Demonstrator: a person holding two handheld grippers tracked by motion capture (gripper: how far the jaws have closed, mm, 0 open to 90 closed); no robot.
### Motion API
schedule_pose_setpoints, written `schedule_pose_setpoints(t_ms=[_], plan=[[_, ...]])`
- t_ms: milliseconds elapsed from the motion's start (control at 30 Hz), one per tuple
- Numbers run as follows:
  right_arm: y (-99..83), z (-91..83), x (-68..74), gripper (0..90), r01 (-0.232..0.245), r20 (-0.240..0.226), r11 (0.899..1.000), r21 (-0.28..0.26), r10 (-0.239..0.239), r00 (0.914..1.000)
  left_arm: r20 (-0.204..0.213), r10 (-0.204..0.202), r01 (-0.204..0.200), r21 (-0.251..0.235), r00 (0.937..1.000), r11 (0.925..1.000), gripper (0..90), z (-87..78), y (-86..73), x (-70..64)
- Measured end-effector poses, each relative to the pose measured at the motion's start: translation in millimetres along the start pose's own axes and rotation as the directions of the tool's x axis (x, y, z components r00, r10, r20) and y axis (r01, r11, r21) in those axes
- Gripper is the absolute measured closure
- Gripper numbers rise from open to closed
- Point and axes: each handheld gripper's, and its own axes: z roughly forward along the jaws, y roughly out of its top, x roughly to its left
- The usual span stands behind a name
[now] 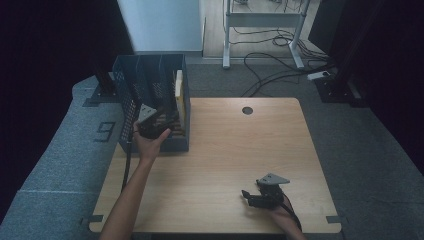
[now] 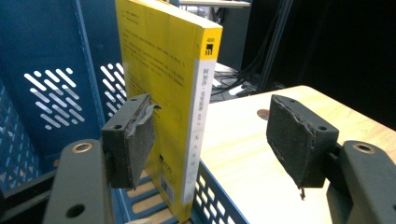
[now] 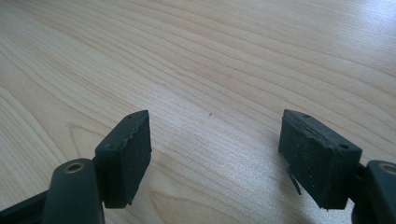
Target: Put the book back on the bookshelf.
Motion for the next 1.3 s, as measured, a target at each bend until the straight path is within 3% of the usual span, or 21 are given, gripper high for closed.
schedule_pose_setpoints(t_ms=[400,700,867,1067,1300], plan=[[0.3,0.4,-0.6,24.9,0.0,0.0,1.0,-0.001,0.0,1.0,0.062,0.02,-0.021,0.017,0.9979,0.9996,32.3,-40.4,-8.8,-13.7],[0.7,0.7,-0.5,24.9,0.0,0.004,1.0,0.0,0.0,1.0,0.103,0.034,-0.042,0.074,0.9941,0.9964,31.7,-68.2,-28.0,-23.4],[0.7,0.7,-1.1,24.9,0.003,0.003,1.0,-0.001,-0.003,1.0,0.139,0.034,-0.05,0.107,0.9896,0.993,31.7,-77.2,-44.9,-30.0],[0.8,0.8,-1.0,24.9,0.004,0.003,1.0,0.0,-0.004,1.0,0.179,0.008,-0.032,0.133,0.9838,0.9905,31.7,-81.5,-68.5,-34.9],[1.0,1.1,-0.5,24.9,0.006,0.01,1.0,0.001,-0.006,0.9999,0.239,-0.009,-0.029,0.156,0.971,0.9874,31.7,-89.2,-90.9,-44.8]])
